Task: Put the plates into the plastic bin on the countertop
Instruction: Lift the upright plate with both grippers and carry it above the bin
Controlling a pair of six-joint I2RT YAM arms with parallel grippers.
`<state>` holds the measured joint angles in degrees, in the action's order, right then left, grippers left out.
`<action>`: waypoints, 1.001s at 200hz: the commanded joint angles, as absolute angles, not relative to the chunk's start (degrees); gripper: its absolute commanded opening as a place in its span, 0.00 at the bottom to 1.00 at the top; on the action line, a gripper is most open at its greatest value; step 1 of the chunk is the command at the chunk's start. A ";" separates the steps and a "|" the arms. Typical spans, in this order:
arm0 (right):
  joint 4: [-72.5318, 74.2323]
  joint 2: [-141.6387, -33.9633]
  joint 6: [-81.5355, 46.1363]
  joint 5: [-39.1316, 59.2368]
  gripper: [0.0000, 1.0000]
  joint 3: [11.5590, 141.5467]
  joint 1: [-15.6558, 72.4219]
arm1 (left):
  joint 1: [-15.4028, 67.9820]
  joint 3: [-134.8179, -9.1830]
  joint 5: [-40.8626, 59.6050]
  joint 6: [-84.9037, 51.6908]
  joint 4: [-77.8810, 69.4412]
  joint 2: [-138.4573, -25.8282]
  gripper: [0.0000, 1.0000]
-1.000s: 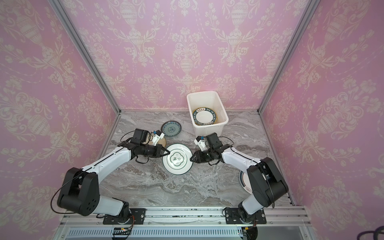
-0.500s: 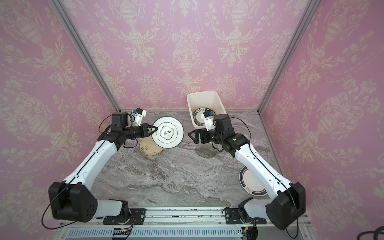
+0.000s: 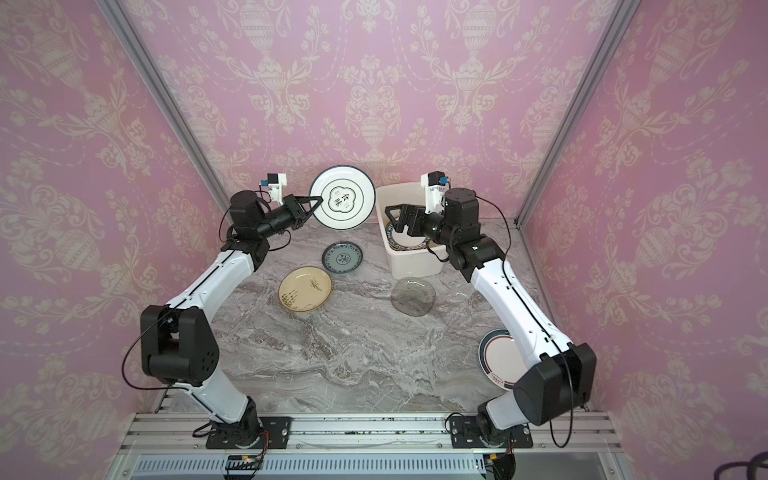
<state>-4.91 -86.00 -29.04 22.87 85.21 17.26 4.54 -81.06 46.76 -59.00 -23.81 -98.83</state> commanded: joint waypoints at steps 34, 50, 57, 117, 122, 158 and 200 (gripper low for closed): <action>11.74 -97.62 -44.25 37.69 0.76 89.29 15.29 | 6.03 -89.03 52.33 -67.61 -34.07 -105.78 0.03; 16.25 -100.85 -48.08 39.30 0.71 90.35 15.29 | 6.22 -90.32 52.25 -68.00 -33.94 -107.33 0.03; 18.16 -102.15 -49.66 39.89 0.70 91.01 15.29 | 6.23 -90.73 52.37 -68.24 -33.93 -108.14 0.03; 17.32 -106.96 -50.26 39.60 0.61 95.41 15.07 | 6.56 -93.35 52.49 -68.87 -34.27 -112.31 0.03; 17.54 -107.04 -50.38 39.26 0.60 95.23 15.03 | 6.63 -93.65 52.39 -68.98 -34.27 -112.53 0.03; 20.31 -111.17 -53.82 40.72 0.44 99.17 14.99 | 7.84 -96.36 52.81 -69.66 -34.63 -114.87 0.03; 21.37 -113.51 -55.05 40.46 0.24 102.05 15.38 | 8.71 -99.04 52.65 -69.84 -34.87 -117.24 0.04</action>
<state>19.11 -112.53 -53.80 39.75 99.77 15.16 8.03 -95.88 51.05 -68.93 -31.53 -116.03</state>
